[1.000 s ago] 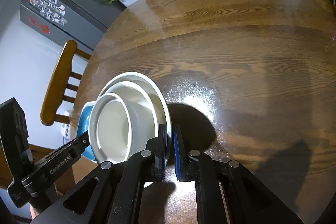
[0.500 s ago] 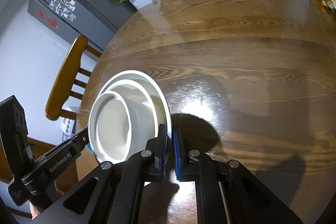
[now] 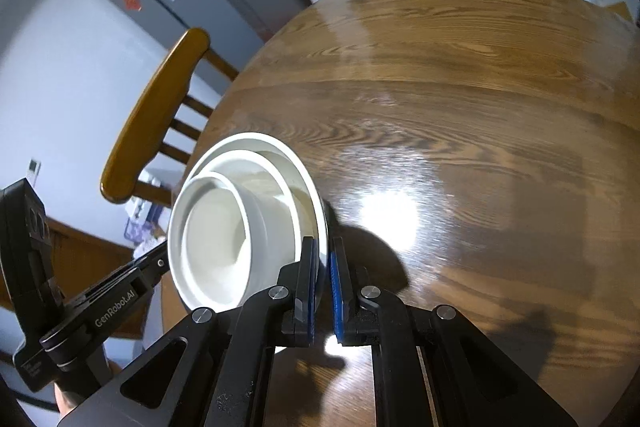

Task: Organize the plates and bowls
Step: 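Lift the nested bowls with both grippers and carry them over the teal dish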

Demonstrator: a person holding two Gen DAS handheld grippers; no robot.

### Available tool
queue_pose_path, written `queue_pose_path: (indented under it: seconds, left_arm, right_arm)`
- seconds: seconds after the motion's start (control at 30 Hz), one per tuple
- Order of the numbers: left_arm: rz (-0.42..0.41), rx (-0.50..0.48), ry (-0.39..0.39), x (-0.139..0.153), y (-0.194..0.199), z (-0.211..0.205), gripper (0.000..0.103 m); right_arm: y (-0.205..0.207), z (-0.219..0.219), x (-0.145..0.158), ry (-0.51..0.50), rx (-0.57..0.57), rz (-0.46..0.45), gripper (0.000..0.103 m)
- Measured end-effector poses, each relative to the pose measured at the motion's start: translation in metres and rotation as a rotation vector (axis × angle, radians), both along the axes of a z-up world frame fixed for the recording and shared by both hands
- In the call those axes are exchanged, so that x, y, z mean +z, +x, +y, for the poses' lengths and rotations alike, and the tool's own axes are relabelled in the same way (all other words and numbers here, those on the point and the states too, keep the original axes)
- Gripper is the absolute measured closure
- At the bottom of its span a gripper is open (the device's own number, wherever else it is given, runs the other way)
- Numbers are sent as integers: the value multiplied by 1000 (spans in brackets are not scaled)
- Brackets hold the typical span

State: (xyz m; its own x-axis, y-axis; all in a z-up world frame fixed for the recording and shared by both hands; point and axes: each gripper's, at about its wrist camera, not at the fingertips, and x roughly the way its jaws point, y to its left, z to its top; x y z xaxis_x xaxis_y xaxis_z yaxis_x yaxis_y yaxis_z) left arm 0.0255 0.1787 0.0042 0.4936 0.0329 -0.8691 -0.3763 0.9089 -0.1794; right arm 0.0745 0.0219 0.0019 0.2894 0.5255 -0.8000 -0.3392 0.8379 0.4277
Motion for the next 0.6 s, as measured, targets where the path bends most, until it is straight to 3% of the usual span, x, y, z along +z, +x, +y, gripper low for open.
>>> queue_pose_path:
  seconds: [0.3,0.6]
  left_arm:
    - [51,60,-28,-17,0,35,102]
    - [80,59,-44,-27,7,39,102]
  right_arm:
    - [8,39,-21,-30,56,49,93]
    - [15,51,-32,-49,49,76,93]
